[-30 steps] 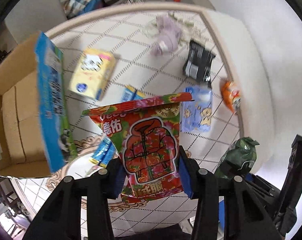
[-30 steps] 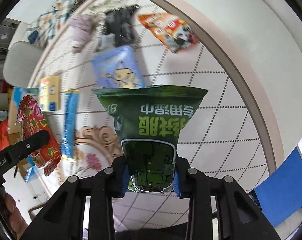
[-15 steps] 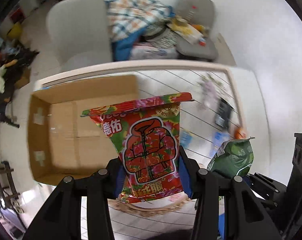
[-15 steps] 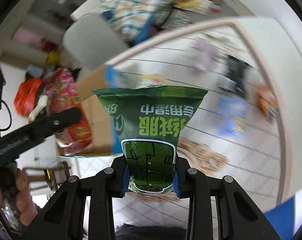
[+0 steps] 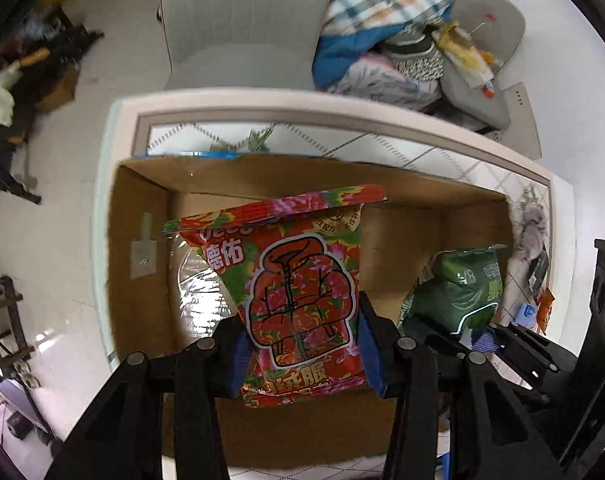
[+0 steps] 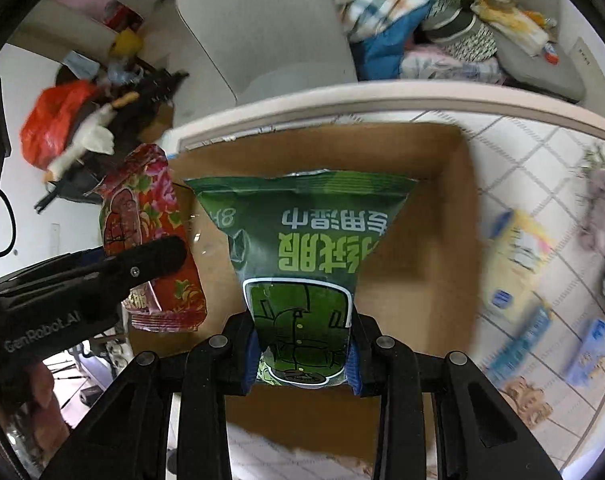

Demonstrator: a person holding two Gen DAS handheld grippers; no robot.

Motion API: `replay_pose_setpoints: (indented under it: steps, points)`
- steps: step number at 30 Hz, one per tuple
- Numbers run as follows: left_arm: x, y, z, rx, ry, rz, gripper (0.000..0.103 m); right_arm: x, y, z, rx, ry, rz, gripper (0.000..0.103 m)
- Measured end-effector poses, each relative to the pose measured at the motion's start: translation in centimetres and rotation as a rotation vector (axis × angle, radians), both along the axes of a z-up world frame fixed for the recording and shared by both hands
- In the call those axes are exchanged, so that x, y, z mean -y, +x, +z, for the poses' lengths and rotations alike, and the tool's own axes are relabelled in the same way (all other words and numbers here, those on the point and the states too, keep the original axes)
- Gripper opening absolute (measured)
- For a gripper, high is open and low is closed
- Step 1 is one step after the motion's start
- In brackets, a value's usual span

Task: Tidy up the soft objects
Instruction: 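Carry both bags into the cardboard box and open both tools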

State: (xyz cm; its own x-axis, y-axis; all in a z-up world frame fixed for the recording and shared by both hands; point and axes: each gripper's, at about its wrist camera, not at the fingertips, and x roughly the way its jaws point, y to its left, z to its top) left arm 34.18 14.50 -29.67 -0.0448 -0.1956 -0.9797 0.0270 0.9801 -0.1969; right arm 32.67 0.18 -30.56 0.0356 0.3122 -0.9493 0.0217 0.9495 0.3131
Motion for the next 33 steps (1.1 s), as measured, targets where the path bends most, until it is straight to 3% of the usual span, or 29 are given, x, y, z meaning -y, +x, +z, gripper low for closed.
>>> replay_pose_setpoints:
  steps: [9,15,17,18,19,26,29,33]
  points:
    - [0.9,2.1,-6.3,-0.121,-0.072,-0.075,0.043,-0.5,2.2,-6.6,-0.084,-0.051,-0.005,0.036]
    - [1.6,2.5,-7.0,-0.146,-0.047,-0.107,0.044,-0.1,2.1,-8.0,-0.087,-0.071,0.004,0.038]
    - [1.7,2.5,-6.8,-0.156,-0.051,-0.107,0.046,-0.1,2.2,-8.2,-0.085,-0.084,0.011,0.055]
    - [1.6,2.5,-6.5,-0.155,-0.048,-0.101,0.049,0.0,2.2,-8.1,-0.079,-0.091,0.009,0.074]
    - [1.4,2.5,-6.2,-0.147,-0.053,-0.095,0.055,0.2,2.0,-7.8,-0.072,-0.092,0.001,0.084]
    - [-0.4,1.2,-3.3,-0.055,0.007,-0.092,0.097,0.3,0.5,-5.9,-0.070,-0.122,-0.018,0.085]
    - [-1.6,0.0,-2.0,-0.012,0.027,-0.068,0.100,0.2,-0.6,-4.6,-0.052,-0.155,-0.014,0.103]
    - [-2.3,-1.9,-0.1,0.063,0.079,-0.055,0.102,-0.2,-2.5,-3.1,-0.039,-0.185,-0.015,0.103]
